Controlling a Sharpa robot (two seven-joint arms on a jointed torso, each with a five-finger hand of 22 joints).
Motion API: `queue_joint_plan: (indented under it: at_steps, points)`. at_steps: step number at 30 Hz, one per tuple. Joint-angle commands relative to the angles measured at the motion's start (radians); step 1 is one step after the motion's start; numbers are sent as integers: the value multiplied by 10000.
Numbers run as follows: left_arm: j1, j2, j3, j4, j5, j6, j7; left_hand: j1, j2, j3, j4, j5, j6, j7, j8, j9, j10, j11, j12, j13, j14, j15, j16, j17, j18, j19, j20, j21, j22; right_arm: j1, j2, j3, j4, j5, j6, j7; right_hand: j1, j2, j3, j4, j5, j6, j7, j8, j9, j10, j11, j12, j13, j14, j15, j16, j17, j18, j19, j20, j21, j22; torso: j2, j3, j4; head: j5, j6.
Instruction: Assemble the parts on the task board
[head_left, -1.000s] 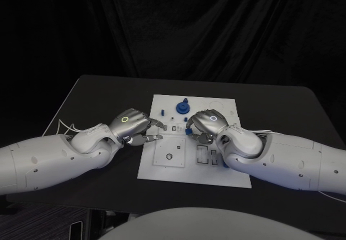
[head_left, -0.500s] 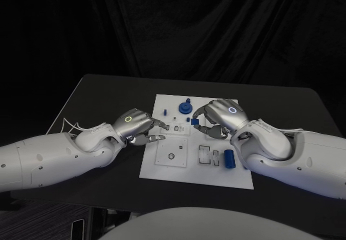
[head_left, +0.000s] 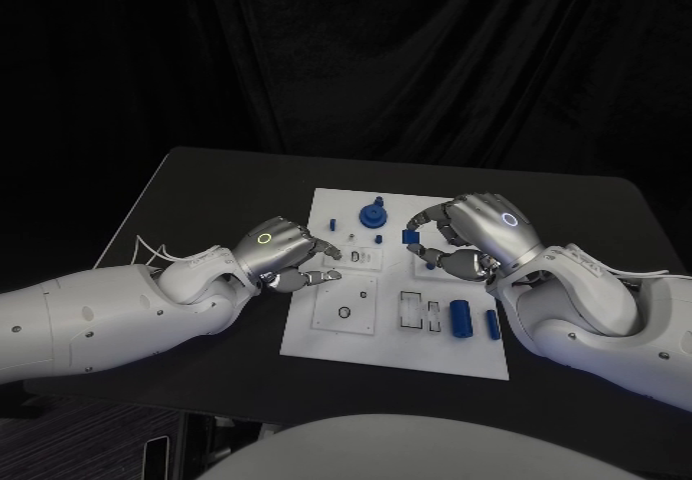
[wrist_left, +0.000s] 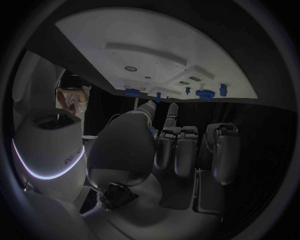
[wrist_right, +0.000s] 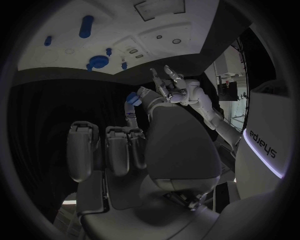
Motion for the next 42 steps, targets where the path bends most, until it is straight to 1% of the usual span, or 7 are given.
queue_joint_plan:
  at_steps: [1,9,16,24,30,35,42]
  points:
    - [-14,38,6,29,1059,-86,485,48,74,27,-52,244,97,44,19,-35,1047,-85,36,2633,1040,-81,27,2635,6,467,-96,-69,2343,19,-199,-10,236,984,-1234,1073,3,-78,16,95,146,682,-605,45,830,787,-93,62,2222,950,-72,18,2177,-162,635,-110,110,2327,-7,2,-32,30,1]
    - [-15,83,6,-44,1970,-32,886,234,44,21,-97,732,199,191,8,-86,1047,13,36,2633,1040,5,27,2635,28,403,-47,-168,2311,21,-593,-37,307,4514,-1767,4288,0,-210,84,386,665,767,-675,118,1018,1032,-152,281,2625,1020,-124,206,2492,-205,711,-169,277,2384,3,-13,33,-194,1]
    - [-15,162,6,-52,2114,-10,934,422,-58,-30,-160,550,252,188,9,-108,1047,19,36,2633,1040,13,27,2635,27,407,-31,-163,2312,-23,-680,-43,30,7384,-1522,6421,-36,-229,110,596,673,713,-665,108,1079,992,-146,247,2561,1018,-123,201,2484,-195,687,-172,236,2370,2,14,-21,-115,1]
    - [-16,251,6,-64,2145,23,974,427,-56,-31,-158,539,255,190,8,-109,1047,20,36,2633,1040,14,27,2635,27,408,-31,-162,2313,-170,-671,-45,-174,8173,-1539,7556,44,-289,147,937,335,669,-666,104,1186,1017,-140,269,2601,1020,-115,209,2498,-191,674,-168,223,2365,-2,-4,-7,-168,1]
    - [-17,287,6,-83,2150,86,986,430,-38,-30,-147,530,262,193,9,-111,1047,24,36,2633,1040,15,27,2635,25,413,-29,-154,2315,-271,-629,-45,-266,8924,-1401,8010,171,-295,192,1004,325,681,-681,119,1230,1038,-151,287,2635,1031,-121,237,2545,-205,698,-170,276,2383,1,20,-10,-180,1]
    - [-17,302,6,-110,2151,165,981,431,-24,-29,-138,526,265,196,9,-113,1047,27,36,2633,1040,17,27,2635,30,401,-28,-172,2309,-296,-614,-45,-331,10339,-555,8245,233,-263,225,1083,306,665,-675,117,1257,1038,-150,287,2635,1037,-122,254,2575,-198,683,-171,249,2373,3,14,-19,-171,1]
    - [-19,319,6,-145,2151,260,972,431,-24,-29,-138,526,265,196,9,-113,1047,27,36,2633,1040,17,27,2635,30,401,-28,-172,2309,-307,-621,-45,-417,13095,1328,8494,377,-216,276,1221,279,560,-638,84,1305,1027,-122,277,2617,1043,-102,268,2599,-184,653,-161,197,2355,6,11,-18,-171,1]
